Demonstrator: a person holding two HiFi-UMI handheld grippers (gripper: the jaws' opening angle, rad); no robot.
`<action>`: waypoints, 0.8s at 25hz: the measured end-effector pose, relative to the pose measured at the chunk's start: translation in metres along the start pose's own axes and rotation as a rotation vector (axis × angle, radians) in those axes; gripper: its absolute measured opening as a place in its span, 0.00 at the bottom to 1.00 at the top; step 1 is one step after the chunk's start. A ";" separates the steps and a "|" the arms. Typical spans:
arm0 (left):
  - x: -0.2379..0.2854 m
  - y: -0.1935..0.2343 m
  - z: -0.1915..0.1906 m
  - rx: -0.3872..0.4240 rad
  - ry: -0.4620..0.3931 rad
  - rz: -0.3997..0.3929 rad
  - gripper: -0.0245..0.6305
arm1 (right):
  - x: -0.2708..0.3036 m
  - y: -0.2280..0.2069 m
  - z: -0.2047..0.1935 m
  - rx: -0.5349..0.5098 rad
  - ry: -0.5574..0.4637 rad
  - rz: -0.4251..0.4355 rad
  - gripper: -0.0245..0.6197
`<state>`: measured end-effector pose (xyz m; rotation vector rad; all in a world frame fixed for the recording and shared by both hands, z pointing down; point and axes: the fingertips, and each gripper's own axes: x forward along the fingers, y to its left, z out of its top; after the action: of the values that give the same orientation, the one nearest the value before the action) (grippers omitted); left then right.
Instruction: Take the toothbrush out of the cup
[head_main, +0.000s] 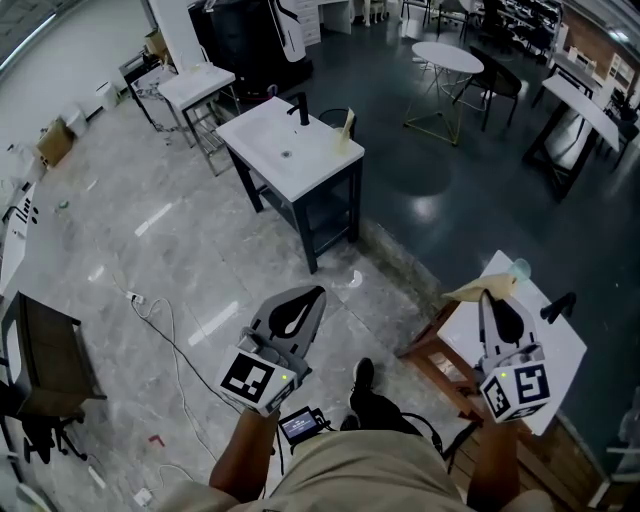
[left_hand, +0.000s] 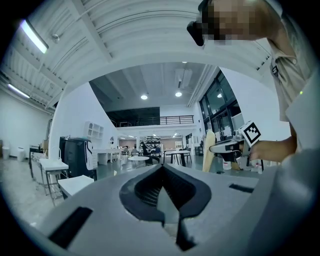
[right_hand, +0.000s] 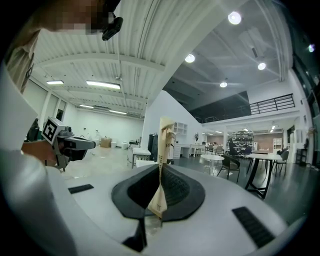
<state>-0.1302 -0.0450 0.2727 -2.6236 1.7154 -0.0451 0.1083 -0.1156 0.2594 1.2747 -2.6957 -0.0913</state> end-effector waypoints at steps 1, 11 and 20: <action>0.004 0.004 -0.003 -0.002 0.006 0.002 0.05 | 0.008 -0.002 -0.003 0.005 0.002 0.004 0.06; 0.079 0.087 -0.032 -0.004 0.059 0.022 0.05 | 0.140 -0.018 -0.016 0.043 -0.002 0.085 0.06; 0.150 0.171 -0.037 0.006 0.072 0.063 0.05 | 0.253 -0.041 -0.002 0.054 -0.030 0.141 0.06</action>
<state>-0.2275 -0.2504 0.3094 -2.5925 1.8160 -0.1455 -0.0183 -0.3366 0.2859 1.1011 -2.8223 -0.0219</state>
